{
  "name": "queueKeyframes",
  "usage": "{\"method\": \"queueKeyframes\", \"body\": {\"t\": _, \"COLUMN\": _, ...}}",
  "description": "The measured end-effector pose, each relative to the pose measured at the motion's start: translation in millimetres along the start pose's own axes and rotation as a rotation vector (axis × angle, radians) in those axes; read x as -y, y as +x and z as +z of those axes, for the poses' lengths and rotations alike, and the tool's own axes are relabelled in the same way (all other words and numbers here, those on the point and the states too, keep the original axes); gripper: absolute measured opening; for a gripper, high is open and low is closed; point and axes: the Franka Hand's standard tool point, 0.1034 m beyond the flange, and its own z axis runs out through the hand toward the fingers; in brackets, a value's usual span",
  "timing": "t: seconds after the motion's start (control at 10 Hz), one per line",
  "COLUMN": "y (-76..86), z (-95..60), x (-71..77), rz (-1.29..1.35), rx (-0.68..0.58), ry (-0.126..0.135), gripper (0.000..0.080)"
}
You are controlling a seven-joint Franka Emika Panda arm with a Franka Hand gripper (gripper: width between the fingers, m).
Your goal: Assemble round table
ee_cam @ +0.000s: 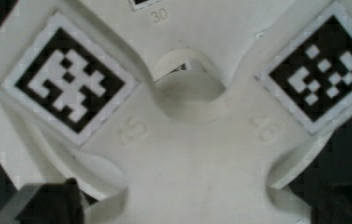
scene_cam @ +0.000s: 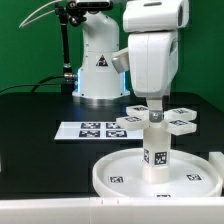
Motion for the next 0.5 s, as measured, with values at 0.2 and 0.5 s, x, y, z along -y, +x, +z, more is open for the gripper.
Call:
{"method": "queueKeyframes", "body": {"t": 0.2, "y": -2.4, "z": 2.3, "x": 0.0, "rz": 0.004, "rx": 0.002, "ry": 0.004, "gripper": 0.0649}}
{"method": "queueKeyframes", "body": {"t": 0.5, "y": -4.4, "z": 5.6, "x": 0.7, "rz": 0.007, "rx": 0.004, "ry": 0.009, "gripper": 0.0649}}
